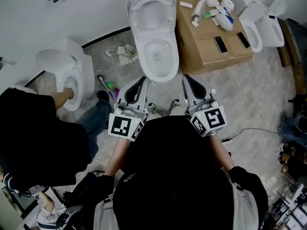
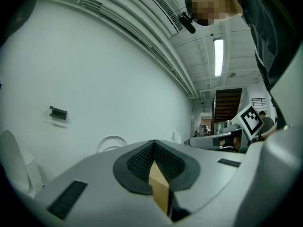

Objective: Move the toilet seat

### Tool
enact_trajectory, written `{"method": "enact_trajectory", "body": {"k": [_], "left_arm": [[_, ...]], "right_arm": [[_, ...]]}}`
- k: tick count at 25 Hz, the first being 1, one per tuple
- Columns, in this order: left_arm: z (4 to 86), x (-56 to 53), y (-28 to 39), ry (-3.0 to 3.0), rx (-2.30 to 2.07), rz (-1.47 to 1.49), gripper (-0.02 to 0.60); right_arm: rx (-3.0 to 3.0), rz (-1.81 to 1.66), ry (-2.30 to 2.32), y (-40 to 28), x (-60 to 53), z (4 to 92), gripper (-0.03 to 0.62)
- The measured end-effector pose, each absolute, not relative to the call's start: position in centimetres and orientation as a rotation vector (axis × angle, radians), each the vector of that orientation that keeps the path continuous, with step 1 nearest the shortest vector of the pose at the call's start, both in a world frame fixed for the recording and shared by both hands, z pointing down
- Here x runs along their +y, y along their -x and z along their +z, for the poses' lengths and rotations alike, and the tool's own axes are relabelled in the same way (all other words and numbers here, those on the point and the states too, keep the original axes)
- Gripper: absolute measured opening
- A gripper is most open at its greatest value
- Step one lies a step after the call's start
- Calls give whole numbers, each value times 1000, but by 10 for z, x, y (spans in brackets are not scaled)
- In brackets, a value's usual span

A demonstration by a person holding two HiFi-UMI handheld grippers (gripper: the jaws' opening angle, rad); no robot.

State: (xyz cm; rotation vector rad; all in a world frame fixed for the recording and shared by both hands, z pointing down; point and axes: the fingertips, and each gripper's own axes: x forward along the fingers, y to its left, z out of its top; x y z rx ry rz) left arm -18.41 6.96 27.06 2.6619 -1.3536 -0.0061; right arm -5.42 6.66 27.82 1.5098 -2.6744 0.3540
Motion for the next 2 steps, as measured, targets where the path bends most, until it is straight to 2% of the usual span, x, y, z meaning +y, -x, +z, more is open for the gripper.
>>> {"method": "enact_trajectory", "body": {"k": [2], "left_arm": [[269, 68, 183, -2647, -1365, -12, 8]], "right_arm": [[-2676, 364, -1499, 53, 66, 277, 14]]}}
